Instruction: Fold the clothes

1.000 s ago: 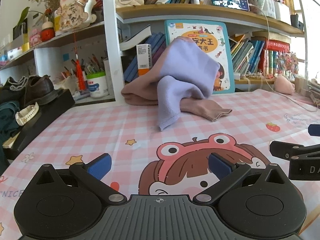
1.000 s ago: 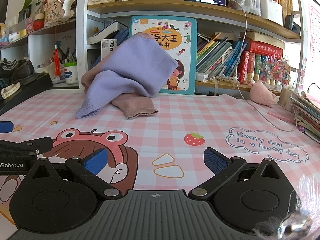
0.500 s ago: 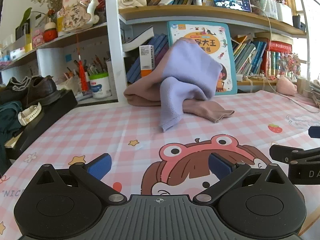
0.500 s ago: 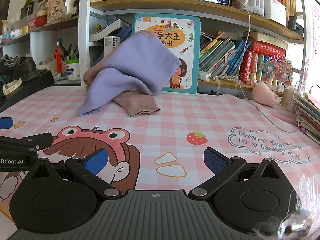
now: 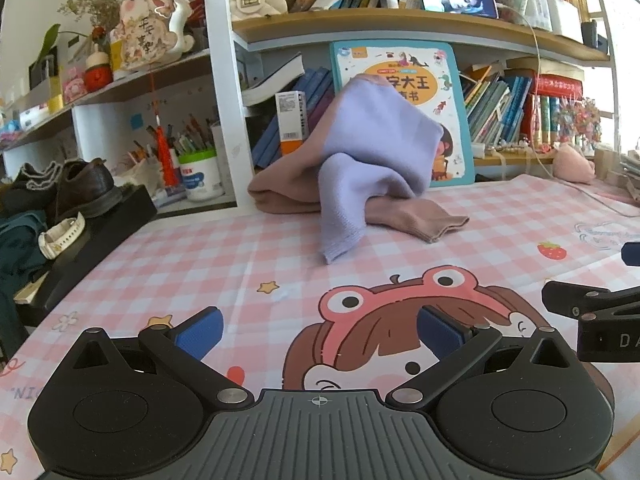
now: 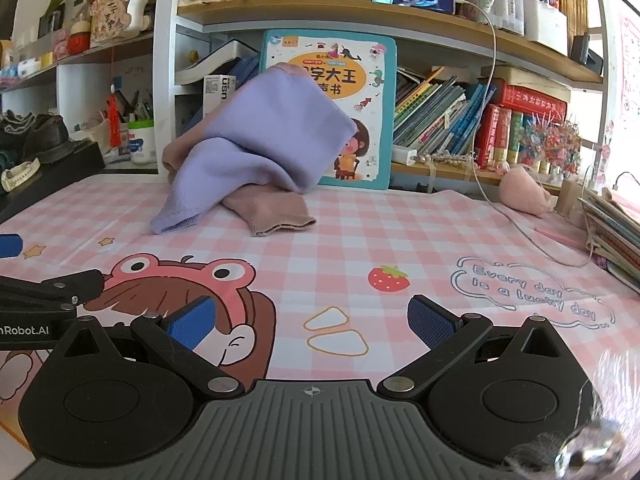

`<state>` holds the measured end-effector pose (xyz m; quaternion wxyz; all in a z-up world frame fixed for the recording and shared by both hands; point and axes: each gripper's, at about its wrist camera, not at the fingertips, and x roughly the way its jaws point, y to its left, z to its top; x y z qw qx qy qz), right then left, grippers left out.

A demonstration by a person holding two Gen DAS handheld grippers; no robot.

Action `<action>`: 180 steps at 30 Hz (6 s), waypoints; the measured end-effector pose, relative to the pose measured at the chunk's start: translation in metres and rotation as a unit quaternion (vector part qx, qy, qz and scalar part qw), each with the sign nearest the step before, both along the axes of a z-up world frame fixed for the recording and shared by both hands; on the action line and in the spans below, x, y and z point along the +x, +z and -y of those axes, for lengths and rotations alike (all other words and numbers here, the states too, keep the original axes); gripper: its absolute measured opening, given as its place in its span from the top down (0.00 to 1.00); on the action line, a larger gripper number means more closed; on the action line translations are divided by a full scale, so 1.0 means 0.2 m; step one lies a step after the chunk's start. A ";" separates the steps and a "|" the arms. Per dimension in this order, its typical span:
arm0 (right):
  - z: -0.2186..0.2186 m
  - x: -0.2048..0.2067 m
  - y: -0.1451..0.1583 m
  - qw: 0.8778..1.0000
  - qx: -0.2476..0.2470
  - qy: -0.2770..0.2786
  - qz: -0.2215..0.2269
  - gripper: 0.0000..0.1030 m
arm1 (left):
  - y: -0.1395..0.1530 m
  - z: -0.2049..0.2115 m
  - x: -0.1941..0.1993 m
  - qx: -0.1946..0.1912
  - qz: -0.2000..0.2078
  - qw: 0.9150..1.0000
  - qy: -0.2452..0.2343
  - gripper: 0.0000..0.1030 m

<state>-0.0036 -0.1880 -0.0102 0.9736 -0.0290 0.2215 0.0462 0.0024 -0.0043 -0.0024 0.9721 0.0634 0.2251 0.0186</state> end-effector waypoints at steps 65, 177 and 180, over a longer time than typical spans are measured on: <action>0.13 0.71 0.00 0.993 0.044 0.104 -0.041 0.00 | 0.04 0.05 0.90 -0.004 -0.029 0.998 -0.058 0.16; -0.41 0.97 0.27 0.950 0.135 0.266 -0.097 0.46 | 0.31 -0.63 -0.01 -0.300 0.091 0.933 -0.174 0.36; -0.27 0.87 0.32 0.953 0.123 0.266 -0.073 0.38 | 0.34 -0.53 0.06 -0.279 0.080 0.938 -0.189 0.36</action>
